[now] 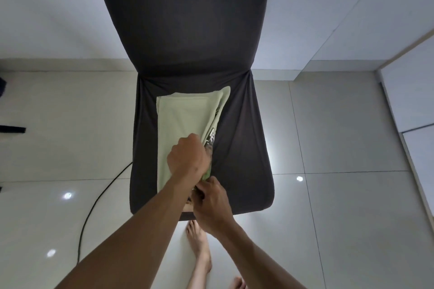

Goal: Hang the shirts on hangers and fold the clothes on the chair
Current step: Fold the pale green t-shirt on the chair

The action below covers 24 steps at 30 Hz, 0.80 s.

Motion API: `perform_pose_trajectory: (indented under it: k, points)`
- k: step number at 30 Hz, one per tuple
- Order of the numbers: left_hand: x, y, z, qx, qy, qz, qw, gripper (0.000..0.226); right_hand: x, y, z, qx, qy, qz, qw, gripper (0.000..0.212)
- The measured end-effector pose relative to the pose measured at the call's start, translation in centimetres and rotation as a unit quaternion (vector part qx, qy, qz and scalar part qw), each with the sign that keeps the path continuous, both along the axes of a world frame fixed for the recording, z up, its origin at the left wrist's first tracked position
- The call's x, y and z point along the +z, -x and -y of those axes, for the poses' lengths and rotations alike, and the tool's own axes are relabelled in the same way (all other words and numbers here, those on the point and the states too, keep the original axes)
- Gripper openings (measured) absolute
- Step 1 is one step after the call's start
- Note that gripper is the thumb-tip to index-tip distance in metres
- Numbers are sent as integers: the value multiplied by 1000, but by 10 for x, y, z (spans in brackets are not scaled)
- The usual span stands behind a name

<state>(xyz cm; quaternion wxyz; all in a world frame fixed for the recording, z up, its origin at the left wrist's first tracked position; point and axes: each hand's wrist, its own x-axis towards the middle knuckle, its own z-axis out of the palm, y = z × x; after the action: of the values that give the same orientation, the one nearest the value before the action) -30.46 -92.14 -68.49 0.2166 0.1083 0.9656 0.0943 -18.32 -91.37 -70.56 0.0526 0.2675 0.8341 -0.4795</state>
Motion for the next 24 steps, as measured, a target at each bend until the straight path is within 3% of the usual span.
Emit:
perform_pose_trajectory:
  k: [4,8,11,15,20,24]
  points:
    - [0,2,-5,-42,34,-39,998,22,2,10,5,30,26,-4,999,27]
    - [-11,16,4,41,-60,4,997,34,7,13,-10,62,94,1,994,30]
    - [-10,28,17,120,-206,61,969,32,7,19,-30,-84,208,10,975,19]
    - [12,42,28,165,-329,149,918,30,-22,46,-52,-227,180,65,955,13]
    - [51,68,29,199,-433,234,848,29,-32,86,-55,-274,342,142,888,40]
    - [73,87,37,227,-480,294,795,30,-21,97,-58,-279,505,194,794,58]
